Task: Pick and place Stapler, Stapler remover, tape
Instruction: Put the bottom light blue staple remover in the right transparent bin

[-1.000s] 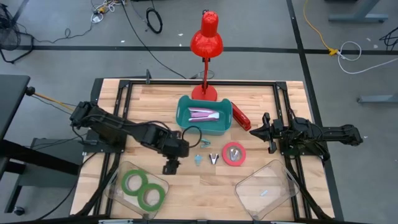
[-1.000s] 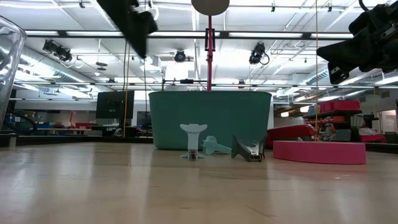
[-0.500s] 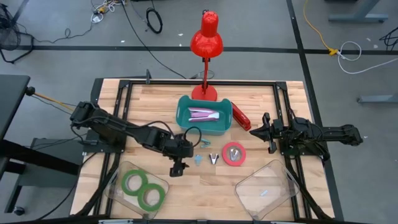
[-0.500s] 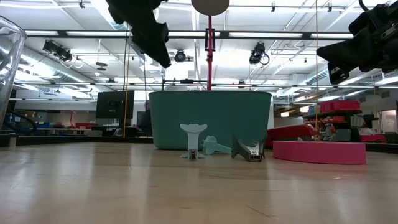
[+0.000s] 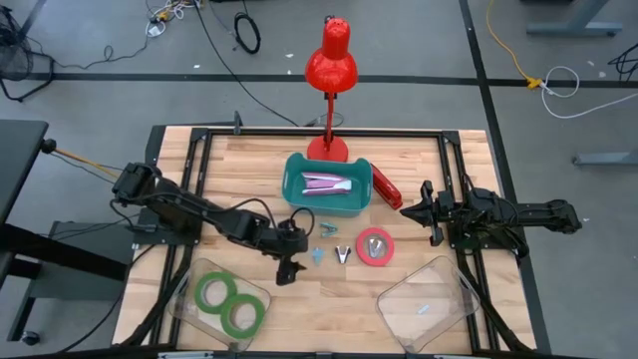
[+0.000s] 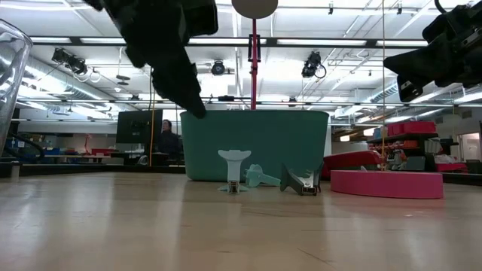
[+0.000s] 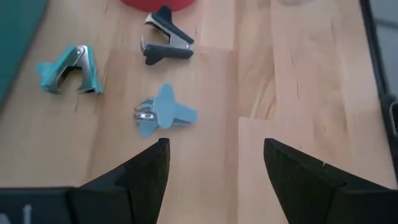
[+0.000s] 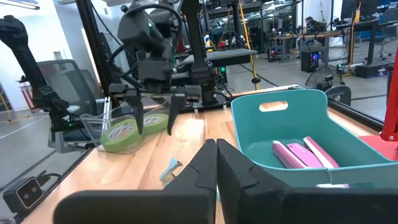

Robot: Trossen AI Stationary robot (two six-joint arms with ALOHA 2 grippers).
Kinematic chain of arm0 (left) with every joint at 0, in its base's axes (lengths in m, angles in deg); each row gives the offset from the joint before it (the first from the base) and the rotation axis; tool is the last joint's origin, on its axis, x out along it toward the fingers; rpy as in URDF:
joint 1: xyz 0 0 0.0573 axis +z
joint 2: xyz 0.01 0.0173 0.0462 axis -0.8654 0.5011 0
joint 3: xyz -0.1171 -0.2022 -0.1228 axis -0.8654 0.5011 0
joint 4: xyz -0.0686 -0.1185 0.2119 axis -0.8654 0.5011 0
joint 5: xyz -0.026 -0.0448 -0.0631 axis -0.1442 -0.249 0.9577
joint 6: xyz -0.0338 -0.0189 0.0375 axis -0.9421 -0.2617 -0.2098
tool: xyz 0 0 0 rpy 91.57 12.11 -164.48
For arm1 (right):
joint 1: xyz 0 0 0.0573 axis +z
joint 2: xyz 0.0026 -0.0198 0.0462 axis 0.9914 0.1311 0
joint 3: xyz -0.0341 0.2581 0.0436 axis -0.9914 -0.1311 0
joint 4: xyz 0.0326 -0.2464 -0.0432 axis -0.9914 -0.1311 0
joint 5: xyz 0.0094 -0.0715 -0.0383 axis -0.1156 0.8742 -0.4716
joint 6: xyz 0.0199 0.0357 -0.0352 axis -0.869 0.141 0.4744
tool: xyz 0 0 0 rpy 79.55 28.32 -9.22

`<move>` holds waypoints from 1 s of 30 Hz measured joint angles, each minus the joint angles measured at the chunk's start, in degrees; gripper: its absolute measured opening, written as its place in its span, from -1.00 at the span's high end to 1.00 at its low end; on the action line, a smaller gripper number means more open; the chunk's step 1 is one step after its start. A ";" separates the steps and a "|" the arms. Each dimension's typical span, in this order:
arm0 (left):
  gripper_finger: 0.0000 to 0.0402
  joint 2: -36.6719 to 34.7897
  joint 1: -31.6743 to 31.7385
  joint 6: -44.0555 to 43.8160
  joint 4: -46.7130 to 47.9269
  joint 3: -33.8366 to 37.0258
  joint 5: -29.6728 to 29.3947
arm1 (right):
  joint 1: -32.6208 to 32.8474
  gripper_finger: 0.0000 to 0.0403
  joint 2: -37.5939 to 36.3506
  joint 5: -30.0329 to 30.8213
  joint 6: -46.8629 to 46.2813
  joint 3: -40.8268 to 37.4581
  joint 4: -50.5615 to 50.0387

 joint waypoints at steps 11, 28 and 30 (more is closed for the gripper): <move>-0.31 0.02 -0.02 -7.82 -6.59 4.61 -0.70 | 0.00 0.97 0.00 -0.02 0.00 0.00 0.00; -0.31 0.02 -2.03 9.57 -6.44 4.61 -3.87 | 0.00 0.97 0.00 -0.01 0.00 0.00 0.01; -0.31 0.02 -2.05 1.99 -6.50 4.61 -3.81 | 0.00 0.97 0.01 0.00 -0.01 -0.01 0.01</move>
